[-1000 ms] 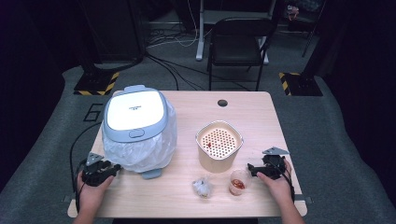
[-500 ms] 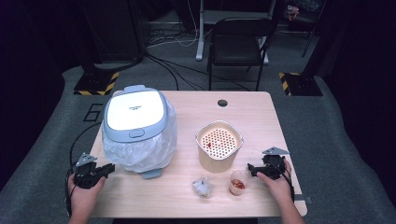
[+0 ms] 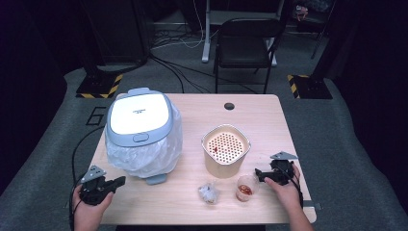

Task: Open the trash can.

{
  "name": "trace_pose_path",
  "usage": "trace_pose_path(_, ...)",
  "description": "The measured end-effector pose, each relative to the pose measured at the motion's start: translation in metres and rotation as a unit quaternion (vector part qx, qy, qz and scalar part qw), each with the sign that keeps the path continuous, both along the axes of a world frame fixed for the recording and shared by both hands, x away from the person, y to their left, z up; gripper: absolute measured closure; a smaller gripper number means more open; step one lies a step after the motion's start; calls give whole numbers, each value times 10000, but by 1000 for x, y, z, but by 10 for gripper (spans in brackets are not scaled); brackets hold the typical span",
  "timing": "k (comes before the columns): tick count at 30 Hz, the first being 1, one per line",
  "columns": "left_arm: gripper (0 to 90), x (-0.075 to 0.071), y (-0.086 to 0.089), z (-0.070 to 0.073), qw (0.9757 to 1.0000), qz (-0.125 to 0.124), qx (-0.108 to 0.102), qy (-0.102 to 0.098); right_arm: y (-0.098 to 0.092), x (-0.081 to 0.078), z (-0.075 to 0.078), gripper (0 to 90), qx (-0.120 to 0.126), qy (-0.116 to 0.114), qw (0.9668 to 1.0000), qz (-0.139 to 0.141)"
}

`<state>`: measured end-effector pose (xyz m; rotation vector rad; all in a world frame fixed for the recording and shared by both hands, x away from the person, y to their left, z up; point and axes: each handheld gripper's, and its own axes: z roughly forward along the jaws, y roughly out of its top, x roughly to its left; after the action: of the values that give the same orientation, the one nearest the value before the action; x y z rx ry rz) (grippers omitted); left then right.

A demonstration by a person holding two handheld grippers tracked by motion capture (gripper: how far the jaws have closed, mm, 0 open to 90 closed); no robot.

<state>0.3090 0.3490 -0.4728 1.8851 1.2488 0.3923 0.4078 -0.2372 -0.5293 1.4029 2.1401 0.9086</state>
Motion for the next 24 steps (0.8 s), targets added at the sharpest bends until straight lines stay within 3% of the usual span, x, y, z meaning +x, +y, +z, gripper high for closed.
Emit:
trace_pose_path(5, 900, -2, -13, 2, 9998, -167, -59, -60, 0, 0, 0, 0, -1, -1, 10000, 2)
trace_pose_path(9, 900, -2, -26, 2, 9993, -369, -9, -90, 0, 0, 0, 0, -1, 0, 10000, 2)
trace_pose_path(16, 900, 0, -45, 1, 9984, -507, 63, -244, 0, 0, 0, 0, -1, 1, 10000, 1)
trace_pose_path(24, 900, 4, -63, 1, 9966, -682, 333, -325, 0, 0, 0, 0, 0, 0, 10000, 2)
